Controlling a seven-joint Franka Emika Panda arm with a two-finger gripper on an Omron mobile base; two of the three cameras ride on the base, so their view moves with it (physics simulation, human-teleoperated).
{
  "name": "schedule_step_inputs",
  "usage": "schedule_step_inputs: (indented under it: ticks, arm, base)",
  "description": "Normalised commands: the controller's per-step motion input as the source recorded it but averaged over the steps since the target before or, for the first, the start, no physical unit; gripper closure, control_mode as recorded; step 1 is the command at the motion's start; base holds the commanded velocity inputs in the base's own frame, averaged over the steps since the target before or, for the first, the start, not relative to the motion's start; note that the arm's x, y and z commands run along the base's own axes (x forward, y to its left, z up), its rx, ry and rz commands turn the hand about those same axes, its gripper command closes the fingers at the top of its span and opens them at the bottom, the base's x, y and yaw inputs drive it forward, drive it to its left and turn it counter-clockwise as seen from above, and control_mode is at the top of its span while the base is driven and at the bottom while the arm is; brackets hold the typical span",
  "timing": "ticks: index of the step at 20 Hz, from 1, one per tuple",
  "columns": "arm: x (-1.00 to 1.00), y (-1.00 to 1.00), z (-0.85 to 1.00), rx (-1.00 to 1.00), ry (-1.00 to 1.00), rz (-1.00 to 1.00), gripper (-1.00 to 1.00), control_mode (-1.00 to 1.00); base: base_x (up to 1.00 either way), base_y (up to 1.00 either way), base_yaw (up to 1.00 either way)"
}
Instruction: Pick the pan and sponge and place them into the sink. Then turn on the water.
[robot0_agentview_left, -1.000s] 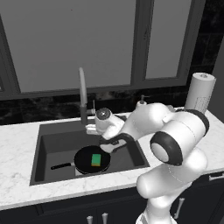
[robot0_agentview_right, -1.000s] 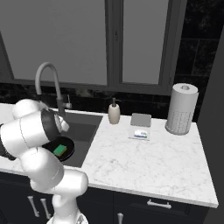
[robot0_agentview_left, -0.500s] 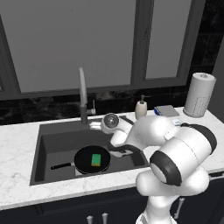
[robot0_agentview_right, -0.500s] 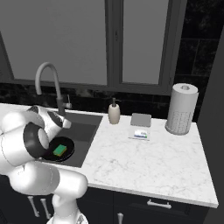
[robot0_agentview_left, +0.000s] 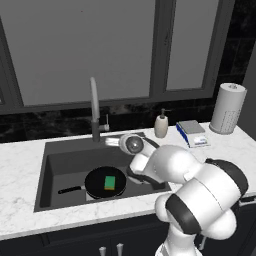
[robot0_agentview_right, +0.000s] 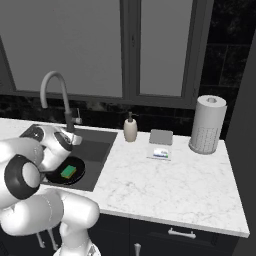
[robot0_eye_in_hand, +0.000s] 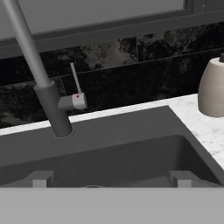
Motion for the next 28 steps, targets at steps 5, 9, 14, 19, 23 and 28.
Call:
schedule_step_inputs:
  ticks: [5,9,14,19,23,28]
  arm:
    - [-0.13,0.0,0.63,0.0,0.0,0.01,-1.0,-1.0]
    - [-0.1,0.0,0.56,0.0,0.0,0.01,-1.0,-1.0]
    - [-0.01,0.0,0.37,0.0,0.0,0.01,-1.0,-1.0]
    - [0.0,0.0,0.23,0.0,0.0,0.03,-1.0,-1.0]
    - [0.04,0.0,0.07,0.0,0.0,0.04,-1.0,-1.0]
    - [0.0,0.0,0.0,0.0,0.0,0.04,-1.0,-1.0]
  base:
    - [0.0,0.0,0.0]
    - [0.0,0.0,0.0]
    - [0.0,0.0,0.0]
    - [0.0,0.0,0.0]
    - [0.0,0.0,0.0]
    - [0.0,0.0,0.0]
